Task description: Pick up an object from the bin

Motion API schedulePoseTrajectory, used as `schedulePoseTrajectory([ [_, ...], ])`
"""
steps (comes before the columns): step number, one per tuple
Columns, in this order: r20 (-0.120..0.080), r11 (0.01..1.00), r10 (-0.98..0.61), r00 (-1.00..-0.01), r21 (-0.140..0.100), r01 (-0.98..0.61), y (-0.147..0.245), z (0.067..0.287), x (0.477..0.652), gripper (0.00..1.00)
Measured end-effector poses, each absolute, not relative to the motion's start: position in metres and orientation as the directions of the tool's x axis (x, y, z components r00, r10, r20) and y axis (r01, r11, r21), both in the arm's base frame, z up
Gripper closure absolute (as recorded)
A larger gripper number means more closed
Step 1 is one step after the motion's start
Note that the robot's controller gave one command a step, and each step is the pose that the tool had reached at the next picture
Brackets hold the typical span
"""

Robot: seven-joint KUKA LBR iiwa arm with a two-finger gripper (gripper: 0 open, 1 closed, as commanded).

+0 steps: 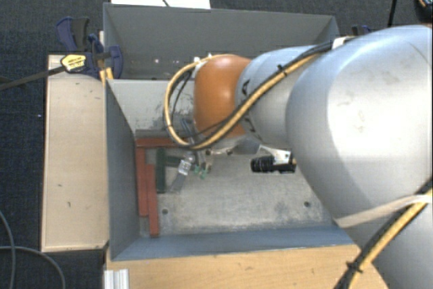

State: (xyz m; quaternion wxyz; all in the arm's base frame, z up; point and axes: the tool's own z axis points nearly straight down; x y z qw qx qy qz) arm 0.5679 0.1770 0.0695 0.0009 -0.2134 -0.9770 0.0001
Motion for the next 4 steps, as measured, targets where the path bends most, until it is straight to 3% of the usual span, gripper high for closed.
schedulePoseTrajectory([
  [1,-0.001,0.864,0.504,-0.864,0.001,0.504,0.187,0.071,0.565,0.00],
  [2,0.000,0.863,0.504,-0.863,0.001,0.504,0.187,0.070,0.564,1.00],
  [4,-0.003,0.864,0.503,-0.864,0.004,0.503,0.188,0.085,0.566,1.00],
])
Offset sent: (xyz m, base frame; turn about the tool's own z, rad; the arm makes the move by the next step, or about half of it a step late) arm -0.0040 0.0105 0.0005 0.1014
